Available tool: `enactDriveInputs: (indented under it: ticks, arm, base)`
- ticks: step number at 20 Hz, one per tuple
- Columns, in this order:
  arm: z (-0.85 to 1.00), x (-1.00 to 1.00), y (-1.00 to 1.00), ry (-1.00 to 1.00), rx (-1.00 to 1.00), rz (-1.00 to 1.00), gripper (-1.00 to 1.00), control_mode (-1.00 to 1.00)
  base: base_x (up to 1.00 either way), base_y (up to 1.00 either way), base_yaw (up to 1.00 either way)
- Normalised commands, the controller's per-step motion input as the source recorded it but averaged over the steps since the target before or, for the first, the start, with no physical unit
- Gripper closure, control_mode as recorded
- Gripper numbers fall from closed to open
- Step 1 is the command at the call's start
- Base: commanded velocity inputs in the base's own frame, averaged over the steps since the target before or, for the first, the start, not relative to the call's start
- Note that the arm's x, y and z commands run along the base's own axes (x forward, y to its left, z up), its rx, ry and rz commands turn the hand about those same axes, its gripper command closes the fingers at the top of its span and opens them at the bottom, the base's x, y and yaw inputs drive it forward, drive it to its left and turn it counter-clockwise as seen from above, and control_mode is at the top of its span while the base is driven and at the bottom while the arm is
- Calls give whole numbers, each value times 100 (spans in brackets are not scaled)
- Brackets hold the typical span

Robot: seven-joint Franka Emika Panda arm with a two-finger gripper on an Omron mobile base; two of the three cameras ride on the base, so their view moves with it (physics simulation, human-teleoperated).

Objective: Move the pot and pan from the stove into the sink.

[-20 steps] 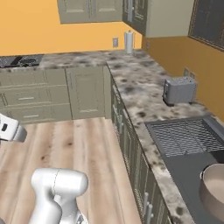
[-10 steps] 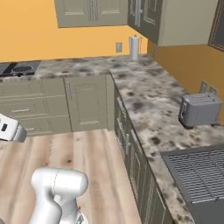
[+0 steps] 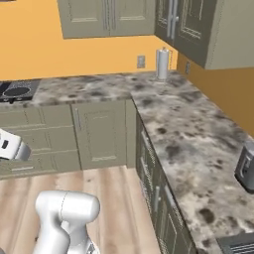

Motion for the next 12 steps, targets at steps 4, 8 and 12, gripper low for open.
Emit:
enactDriveInputs:
  ticks: [4, 8, 12]
  arm:
    - [0, 0, 0, 0, 0, 0, -100, 100]
    - [0, 0, 0, 0, 0, 0, -100, 100]
    - [0, 0, 0, 0, 0, 0, -100, 100]
  base:
    - [85, 52, 0]
    - [82, 52, 0]
    - [76, 52, 0]
